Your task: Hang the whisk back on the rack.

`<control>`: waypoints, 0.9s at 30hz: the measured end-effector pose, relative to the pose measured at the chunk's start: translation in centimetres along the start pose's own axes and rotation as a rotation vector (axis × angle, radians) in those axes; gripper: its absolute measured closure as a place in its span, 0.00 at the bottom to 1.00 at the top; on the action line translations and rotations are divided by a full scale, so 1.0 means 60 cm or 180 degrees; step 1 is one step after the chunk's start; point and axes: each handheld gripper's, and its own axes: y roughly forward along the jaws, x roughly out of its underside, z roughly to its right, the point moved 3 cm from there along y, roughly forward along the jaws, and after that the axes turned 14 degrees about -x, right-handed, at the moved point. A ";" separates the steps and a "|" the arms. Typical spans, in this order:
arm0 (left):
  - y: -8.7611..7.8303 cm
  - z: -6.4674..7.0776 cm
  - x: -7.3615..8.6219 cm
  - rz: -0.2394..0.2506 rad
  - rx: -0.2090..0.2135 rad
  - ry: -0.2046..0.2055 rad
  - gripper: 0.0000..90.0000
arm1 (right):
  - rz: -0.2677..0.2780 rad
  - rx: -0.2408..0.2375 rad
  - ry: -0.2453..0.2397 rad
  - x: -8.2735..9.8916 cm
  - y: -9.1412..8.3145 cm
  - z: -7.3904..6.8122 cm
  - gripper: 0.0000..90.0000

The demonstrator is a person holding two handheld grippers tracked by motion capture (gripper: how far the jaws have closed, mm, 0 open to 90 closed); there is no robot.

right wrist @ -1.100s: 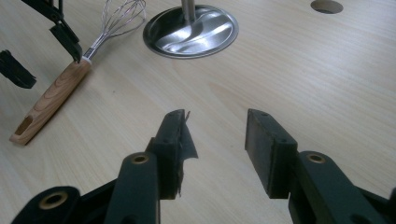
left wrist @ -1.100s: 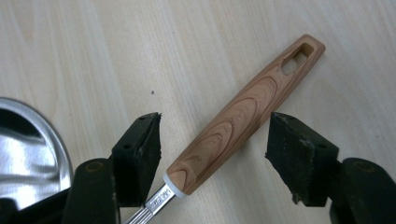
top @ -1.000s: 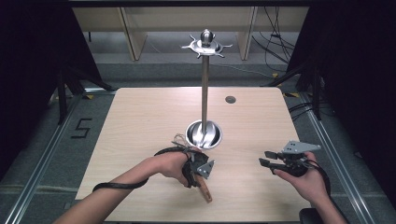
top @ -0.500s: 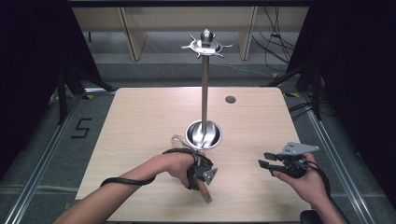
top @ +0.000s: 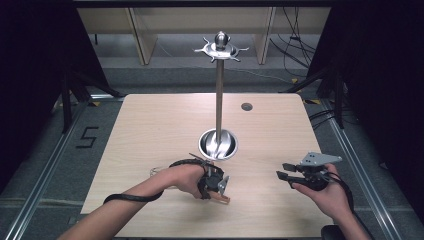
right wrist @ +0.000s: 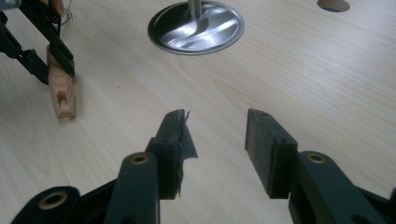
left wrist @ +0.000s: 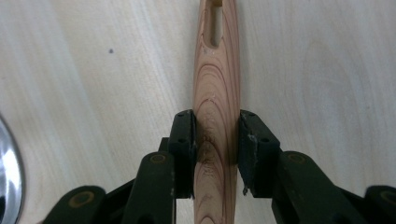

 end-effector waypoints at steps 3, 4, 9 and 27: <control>-0.012 -0.005 0.003 0.0081 -0.0063 -0.0128 0.76 | -0.0017 -0.0004 0.0002 0.000 0.000 0.000 0.65; -0.023 -0.008 0.006 0.0148 -0.0138 -0.0265 0.76 | -0.0006 -0.0002 -0.0017 0.000 0.000 0.000 0.65; -0.050 -0.019 0.013 0.0349 -0.0300 -0.0605 0.76 | -0.0007 0.0009 -0.0036 -0.001 -0.001 0.001 0.65; -0.164 -0.069 0.087 0.1230 -0.1185 -0.2112 0.76 | -0.0006 0.0051 -0.0044 -0.001 -0.002 0.003 0.65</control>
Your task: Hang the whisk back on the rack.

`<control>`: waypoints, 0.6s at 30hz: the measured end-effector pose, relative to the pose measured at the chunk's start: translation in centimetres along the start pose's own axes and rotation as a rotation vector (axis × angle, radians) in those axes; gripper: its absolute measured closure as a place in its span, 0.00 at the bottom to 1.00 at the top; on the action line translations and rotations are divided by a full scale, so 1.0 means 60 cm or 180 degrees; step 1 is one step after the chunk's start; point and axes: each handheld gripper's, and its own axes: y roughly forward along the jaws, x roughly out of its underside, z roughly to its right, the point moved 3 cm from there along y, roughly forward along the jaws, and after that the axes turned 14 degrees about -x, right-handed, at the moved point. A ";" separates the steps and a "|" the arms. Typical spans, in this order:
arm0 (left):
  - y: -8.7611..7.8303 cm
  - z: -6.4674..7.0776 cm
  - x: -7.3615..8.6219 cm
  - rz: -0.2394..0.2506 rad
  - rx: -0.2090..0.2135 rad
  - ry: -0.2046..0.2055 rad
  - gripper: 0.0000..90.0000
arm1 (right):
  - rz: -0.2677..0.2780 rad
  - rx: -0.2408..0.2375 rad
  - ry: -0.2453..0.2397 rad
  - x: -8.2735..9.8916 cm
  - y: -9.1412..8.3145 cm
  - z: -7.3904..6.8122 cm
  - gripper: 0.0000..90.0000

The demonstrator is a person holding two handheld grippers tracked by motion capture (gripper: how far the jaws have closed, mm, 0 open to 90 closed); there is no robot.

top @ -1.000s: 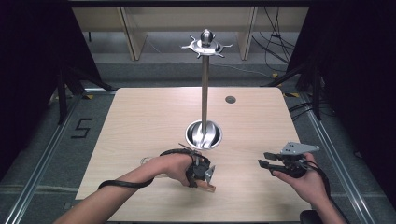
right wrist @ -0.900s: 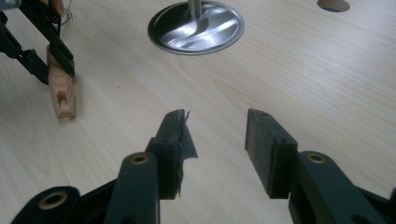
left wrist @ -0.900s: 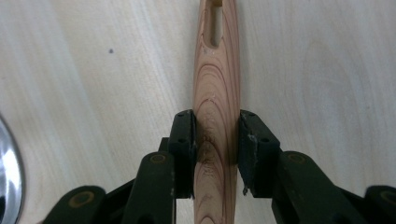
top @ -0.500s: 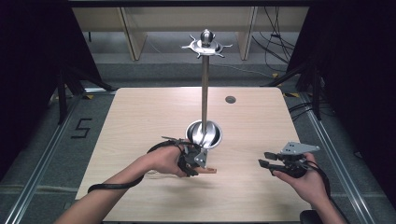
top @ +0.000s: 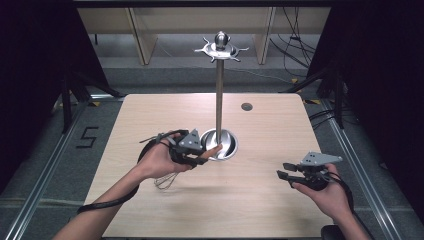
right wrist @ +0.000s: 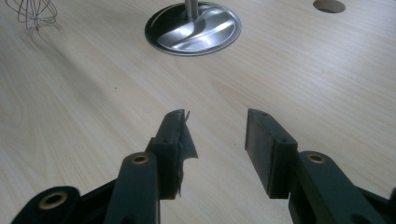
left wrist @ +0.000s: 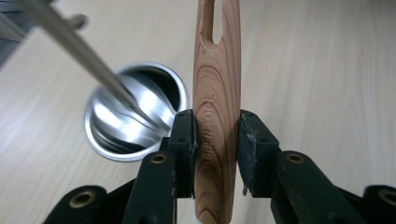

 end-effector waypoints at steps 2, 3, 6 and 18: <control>-0.005 -0.005 0.001 0.0050 -0.0072 -0.0094 0.76 | -0.0004 0.0005 -0.0004 0.000 0.000 0.000 0.65; -0.007 -0.008 0.002 0.0095 -0.0124 -0.0160 0.76 | 0.0002 0.0007 -0.0005 0.000 0.000 0.000 0.65; -0.022 -0.018 0.005 0.0265 -0.0285 -0.0387 0.76 | -0.0002 0.0003 -0.0005 0.000 0.000 0.000 0.65; -0.057 -0.041 0.009 0.0870 -0.0674 -0.1051 0.77 | 0.0015 -0.0011 0.0012 0.000 0.000 0.001 0.65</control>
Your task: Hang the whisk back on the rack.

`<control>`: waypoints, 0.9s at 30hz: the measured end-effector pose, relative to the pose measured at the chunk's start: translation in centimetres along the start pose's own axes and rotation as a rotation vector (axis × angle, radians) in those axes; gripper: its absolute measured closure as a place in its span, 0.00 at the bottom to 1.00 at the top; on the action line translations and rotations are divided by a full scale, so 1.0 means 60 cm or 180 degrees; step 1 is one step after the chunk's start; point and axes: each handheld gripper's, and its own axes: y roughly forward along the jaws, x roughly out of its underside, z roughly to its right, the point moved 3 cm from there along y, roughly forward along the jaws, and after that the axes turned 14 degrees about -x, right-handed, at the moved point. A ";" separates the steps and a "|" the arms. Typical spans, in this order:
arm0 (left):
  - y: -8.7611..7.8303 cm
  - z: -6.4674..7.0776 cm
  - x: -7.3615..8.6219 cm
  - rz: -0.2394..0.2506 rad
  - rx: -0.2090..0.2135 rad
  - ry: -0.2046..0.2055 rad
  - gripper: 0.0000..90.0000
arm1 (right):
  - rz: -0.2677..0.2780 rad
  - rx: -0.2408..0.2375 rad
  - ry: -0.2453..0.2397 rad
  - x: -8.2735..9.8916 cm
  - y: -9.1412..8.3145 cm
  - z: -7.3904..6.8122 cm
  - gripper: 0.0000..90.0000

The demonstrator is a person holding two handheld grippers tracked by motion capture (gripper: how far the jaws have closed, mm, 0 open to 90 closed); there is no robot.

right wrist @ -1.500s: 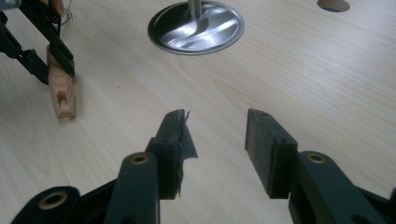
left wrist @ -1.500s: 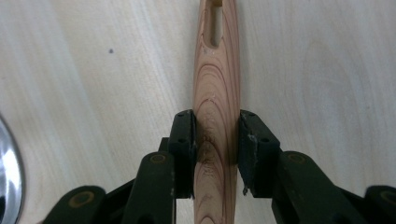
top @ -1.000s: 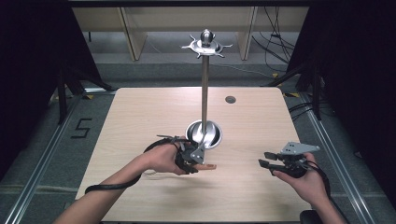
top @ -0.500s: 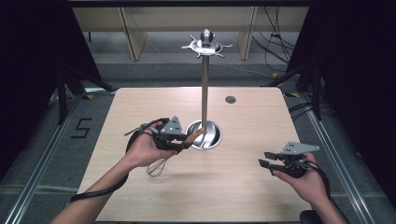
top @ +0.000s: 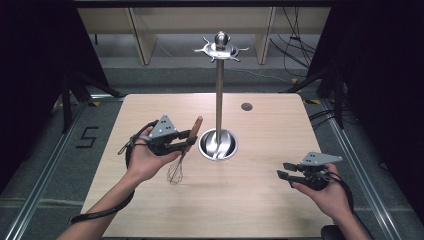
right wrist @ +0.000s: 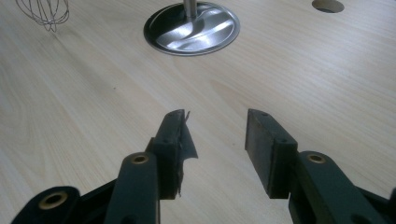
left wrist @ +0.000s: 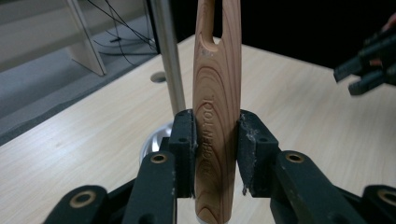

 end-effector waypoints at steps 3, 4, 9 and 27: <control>-0.008 -0.003 -0.004 0.0190 -0.0087 -0.0116 0.77 | 0.0001 -0.0019 0.0080 0.001 0.001 -0.003 0.65; -0.011 -0.003 -0.006 0.0219 -0.0108 -0.0157 0.77 | 0.0001 -0.0019 0.0080 0.001 0.001 -0.003 0.65; -0.018 -0.006 -0.012 0.0344 -0.0196 -0.0262 0.77 | 0.0000 -0.0012 0.0031 0.000 0.000 -0.001 0.65; -0.025 -0.009 -0.033 0.0606 -0.0469 -0.0280 0.77 | -0.0012 -0.0025 0.0060 0.001 0.000 -0.002 0.65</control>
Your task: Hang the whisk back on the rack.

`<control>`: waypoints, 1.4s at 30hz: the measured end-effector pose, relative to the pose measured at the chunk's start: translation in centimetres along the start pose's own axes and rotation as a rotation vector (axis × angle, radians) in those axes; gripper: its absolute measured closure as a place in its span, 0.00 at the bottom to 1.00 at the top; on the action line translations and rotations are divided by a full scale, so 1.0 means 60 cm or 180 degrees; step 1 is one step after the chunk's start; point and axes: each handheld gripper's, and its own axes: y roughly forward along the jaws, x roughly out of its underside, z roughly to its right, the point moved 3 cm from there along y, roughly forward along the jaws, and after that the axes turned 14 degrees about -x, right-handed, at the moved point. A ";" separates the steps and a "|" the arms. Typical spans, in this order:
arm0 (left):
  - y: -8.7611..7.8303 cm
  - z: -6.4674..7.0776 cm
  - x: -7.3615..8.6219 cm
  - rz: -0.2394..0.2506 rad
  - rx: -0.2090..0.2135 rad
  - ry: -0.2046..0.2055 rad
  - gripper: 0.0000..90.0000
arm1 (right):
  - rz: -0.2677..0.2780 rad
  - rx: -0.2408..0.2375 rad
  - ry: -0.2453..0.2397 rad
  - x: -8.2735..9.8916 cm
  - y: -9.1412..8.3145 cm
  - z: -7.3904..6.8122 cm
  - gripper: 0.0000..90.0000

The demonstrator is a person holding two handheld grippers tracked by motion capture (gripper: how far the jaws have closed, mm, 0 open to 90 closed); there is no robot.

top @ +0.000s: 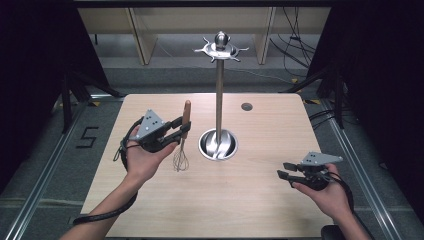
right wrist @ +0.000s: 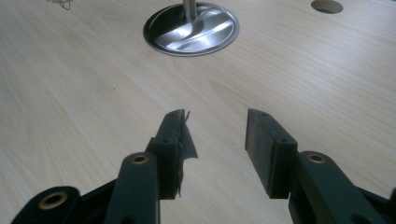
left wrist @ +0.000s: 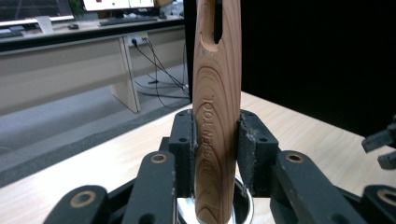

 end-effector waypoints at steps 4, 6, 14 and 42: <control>-0.004 0.005 -0.014 0.0089 -0.0041 -0.0001 0.77 | 0.0022 0.0022 0.0007 0.000 0.000 0.000 0.65; -0.004 0.006 -0.016 0.0107 -0.0043 -0.0031 0.77 | 0.0031 0.0012 -0.0005 0.000 0.001 0.000 0.65; -0.003 0.015 -0.024 0.0109 -0.0013 -0.0077 0.77 | 0.0038 0.0020 0.0006 0.000 0.001 0.000 0.65; 0.006 0.034 -0.068 0.0269 -0.0199 -0.0062 0.77 | 0.0037 0.0004 0.0034 0.000 0.001 -0.001 0.65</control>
